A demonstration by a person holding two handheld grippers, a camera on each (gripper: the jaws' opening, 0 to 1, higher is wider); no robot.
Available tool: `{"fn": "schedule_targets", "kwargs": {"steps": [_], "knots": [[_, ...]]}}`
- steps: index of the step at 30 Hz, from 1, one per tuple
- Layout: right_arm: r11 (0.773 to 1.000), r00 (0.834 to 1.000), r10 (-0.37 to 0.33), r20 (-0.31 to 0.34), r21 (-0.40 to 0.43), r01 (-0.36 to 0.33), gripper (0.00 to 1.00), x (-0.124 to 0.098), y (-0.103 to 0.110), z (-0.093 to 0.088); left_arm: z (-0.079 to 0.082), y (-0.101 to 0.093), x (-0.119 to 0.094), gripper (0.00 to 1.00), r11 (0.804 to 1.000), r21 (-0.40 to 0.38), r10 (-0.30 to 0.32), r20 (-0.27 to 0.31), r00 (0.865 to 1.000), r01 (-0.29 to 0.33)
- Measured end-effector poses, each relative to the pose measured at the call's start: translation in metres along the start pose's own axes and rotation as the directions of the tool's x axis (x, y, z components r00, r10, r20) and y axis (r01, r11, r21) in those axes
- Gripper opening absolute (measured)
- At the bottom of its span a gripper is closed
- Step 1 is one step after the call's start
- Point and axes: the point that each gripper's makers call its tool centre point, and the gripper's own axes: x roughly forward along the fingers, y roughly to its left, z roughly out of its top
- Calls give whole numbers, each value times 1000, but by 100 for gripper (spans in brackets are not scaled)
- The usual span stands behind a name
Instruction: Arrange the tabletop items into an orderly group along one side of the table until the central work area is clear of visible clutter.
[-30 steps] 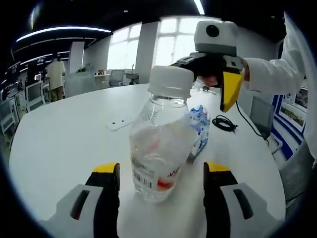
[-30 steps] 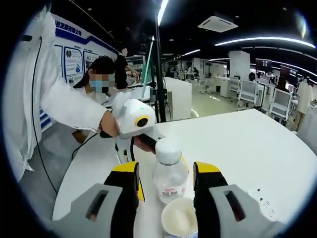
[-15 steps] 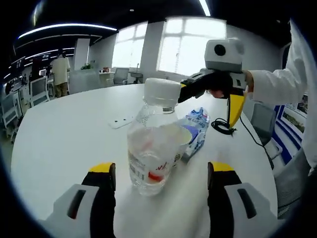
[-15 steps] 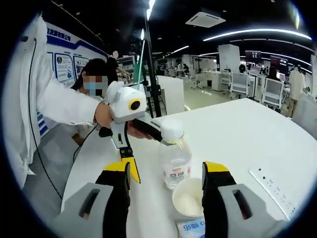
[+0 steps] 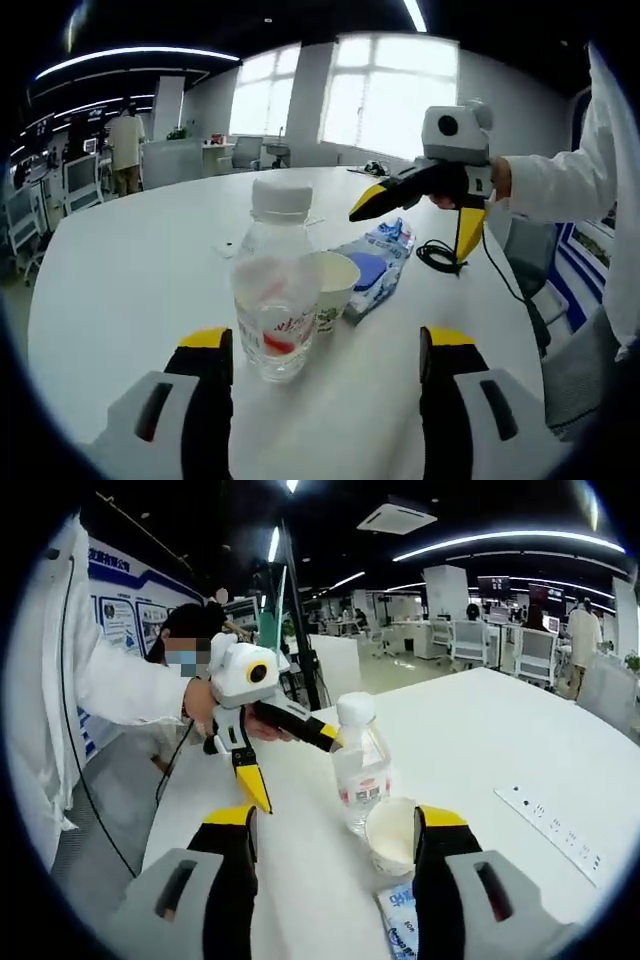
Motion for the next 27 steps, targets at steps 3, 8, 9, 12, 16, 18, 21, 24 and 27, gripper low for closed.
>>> {"fn": "schedule_targets", "kwargs": {"steps": [3, 8, 9, 12, 16, 18, 21, 24, 27], "knots": [[1000, 1000, -14, 4, 7, 14, 64, -7, 3, -2, 2, -7, -5, 78, 1000, 6, 5, 0, 1000, -5], [999, 1000, -26, 11, 29, 26, 63, -26, 12, -9, 5, -21, -15, 79, 1000, 3, 12, -4, 1000, -12], [999, 999, -31, 9, 36, 31, 63, -31, 15, -12, 5, -24, -18, 79, 1000, 6, 17, -2, 1000, -17], [998, 999, -53, 12, 45, 52, 66, -43, 20, -17, 7, -34, -23, 80, 1000, 6, 18, -6, 1000, -18], [996, 997, -74, 9, 59, 73, 66, -63, 28, -26, 9, -49, -30, 80, 1000, 11, 23, -8, 1000, -23], [994, 996, -87, 9, 64, 87, 66, -73, 32, -31, 11, -57, -33, 80, 1000, 9, 24, -5, 1000, -24], [992, 994, -105, 5, 73, 105, 65, -86, 38, -38, 12, -66, -37, 80, 1000, 10, 24, -1, 1000, -24], [990, 993, -118, 3, 81, 117, 65, -99, 45, -44, 13, -78, -41, 80, 1000, 9, 24, 2, 1000, -24], [986, 990, -138, 6, 93, 137, 66, -113, 50, -48, 12, -86, -44, 81, 1000, 0, 29, 0, 1000, -29]]}}
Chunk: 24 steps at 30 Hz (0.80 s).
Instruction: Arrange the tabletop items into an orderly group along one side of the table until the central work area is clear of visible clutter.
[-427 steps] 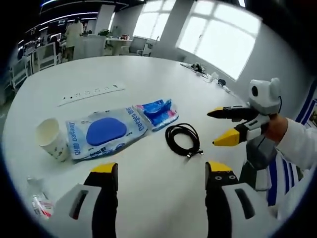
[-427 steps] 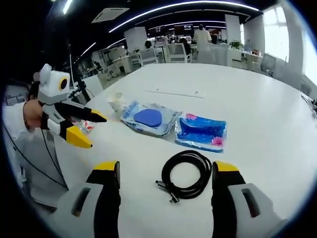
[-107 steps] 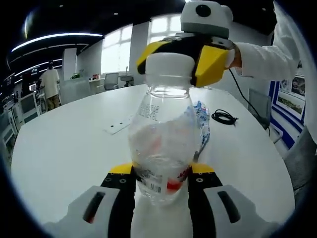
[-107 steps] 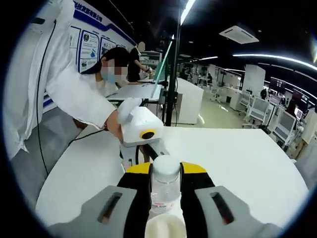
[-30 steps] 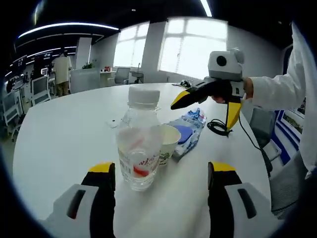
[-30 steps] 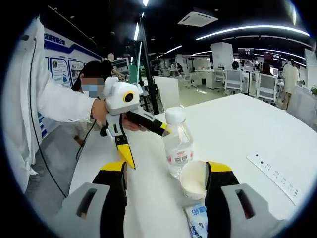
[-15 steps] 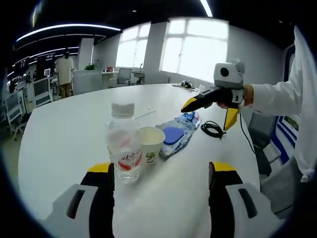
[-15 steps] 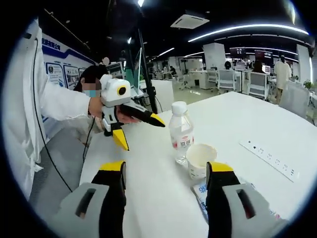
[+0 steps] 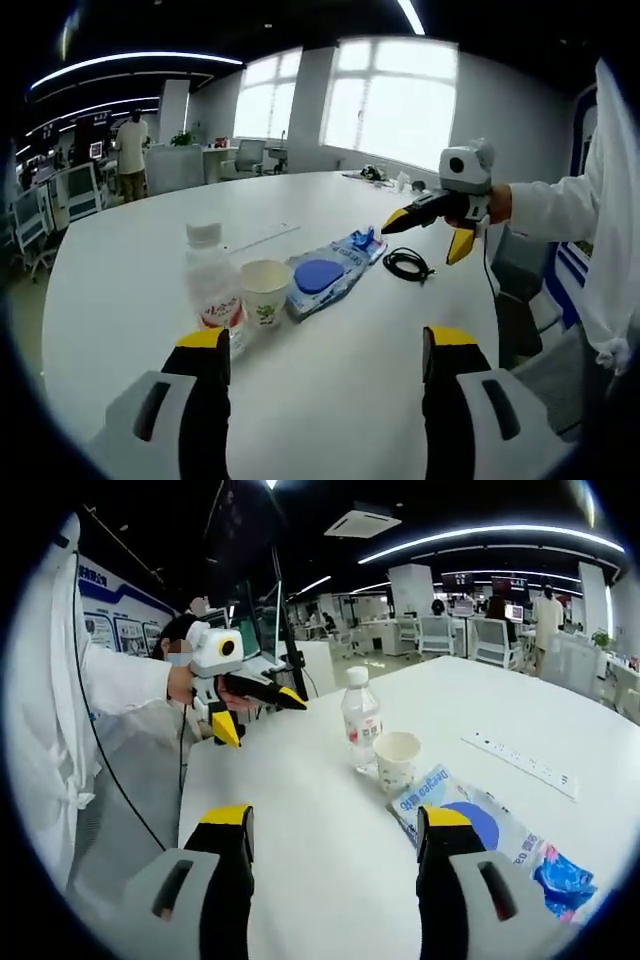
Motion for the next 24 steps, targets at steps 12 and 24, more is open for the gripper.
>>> {"fn": "schedule_targets", "kwargs": {"steps": [12, 24], "knots": [[996, 997, -81, -8, 36, 81, 68, -62, 7, -30, -3, -35, -14, 84, 999, -29, 26, 5, 1000, -26], [983, 986, -167, 15, 84, 165, 68, -120, 4, -53, -19, -68, -22, 85, 995, -72, 66, -4, 998, -66]]}}
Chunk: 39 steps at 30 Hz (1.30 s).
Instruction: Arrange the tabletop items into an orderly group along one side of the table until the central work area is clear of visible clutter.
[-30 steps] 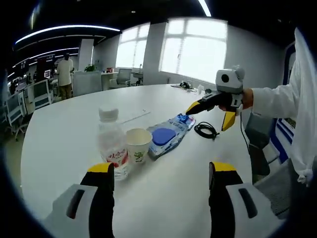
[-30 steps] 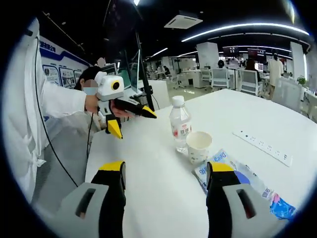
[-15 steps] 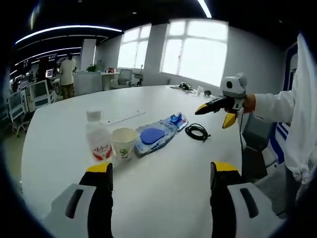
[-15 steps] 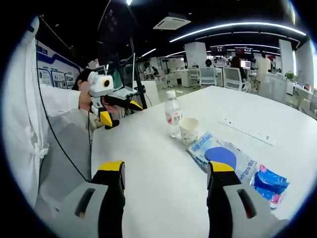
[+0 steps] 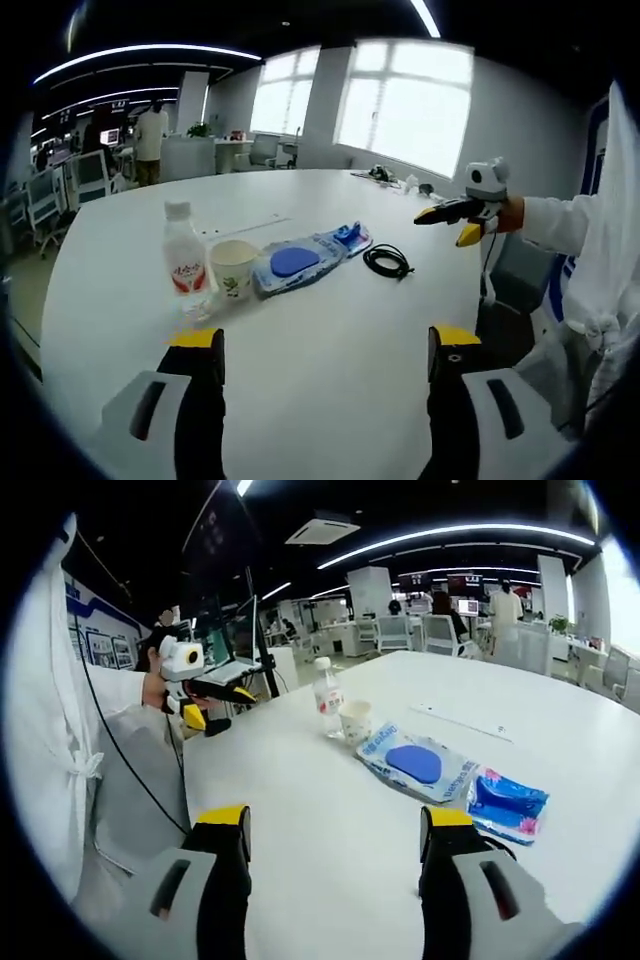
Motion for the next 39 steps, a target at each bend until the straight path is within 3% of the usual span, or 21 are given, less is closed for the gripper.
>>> {"fn": "schedule_targets", "kwargs": {"steps": [7, 18, 30, 35, 39], "knots": [[999, 999, -43, 1, 24, 43, 70, -22, -4, -15, -7, -12, -3, 86, 1000, -13, 13, -4, 1000, -13], [995, 996, -70, -48, 66, 73, 71, -35, -2, -51, -17, -20, -8, 87, 999, -30, 24, -13, 1000, -24], [993, 996, -78, -51, 87, 82, 71, -40, -7, -60, -21, -24, -10, 88, 998, -44, 36, -21, 999, -37], [994, 995, -57, -85, 87, 64, 71, -35, -6, -70, -28, -24, -12, 88, 997, -51, 51, -28, 998, -52], [994, 996, -55, -72, 90, 62, 72, -35, -5, -64, -33, -27, -13, 88, 997, -55, 48, -36, 998, -50]]}}
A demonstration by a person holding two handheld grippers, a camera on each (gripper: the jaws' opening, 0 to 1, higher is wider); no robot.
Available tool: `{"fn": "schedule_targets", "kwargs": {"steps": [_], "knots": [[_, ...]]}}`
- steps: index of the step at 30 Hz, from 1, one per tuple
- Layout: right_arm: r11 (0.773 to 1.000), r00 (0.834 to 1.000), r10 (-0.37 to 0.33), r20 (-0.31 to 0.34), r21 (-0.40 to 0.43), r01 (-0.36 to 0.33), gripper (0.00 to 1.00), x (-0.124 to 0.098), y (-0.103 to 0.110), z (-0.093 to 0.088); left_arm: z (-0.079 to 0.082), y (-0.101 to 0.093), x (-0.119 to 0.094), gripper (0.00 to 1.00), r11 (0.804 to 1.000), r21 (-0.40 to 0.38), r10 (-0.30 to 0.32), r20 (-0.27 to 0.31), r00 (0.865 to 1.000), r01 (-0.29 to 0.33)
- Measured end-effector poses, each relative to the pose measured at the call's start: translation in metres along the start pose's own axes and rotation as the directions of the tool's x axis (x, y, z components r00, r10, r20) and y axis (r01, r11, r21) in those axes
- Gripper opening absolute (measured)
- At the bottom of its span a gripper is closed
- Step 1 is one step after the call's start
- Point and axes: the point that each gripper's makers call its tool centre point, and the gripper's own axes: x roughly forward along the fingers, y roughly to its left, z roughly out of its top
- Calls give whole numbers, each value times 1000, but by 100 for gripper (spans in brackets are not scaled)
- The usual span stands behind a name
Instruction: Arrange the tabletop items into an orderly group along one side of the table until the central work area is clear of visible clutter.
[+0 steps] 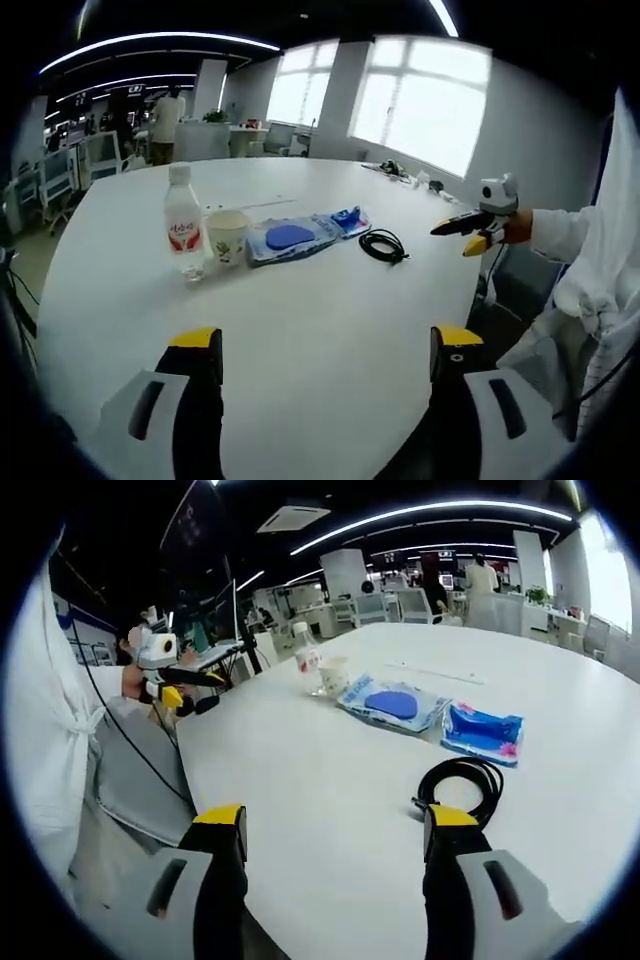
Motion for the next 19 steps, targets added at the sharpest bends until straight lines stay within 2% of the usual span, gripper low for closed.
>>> {"fn": "schedule_targets", "kwargs": {"steps": [19], "knots": [[1000, 1000, -8, -1, -3, 8, 71, 0, -3, 3, 1, 5, 0, 87, 1000, -9, 3, 8, 1000, -3]]}}
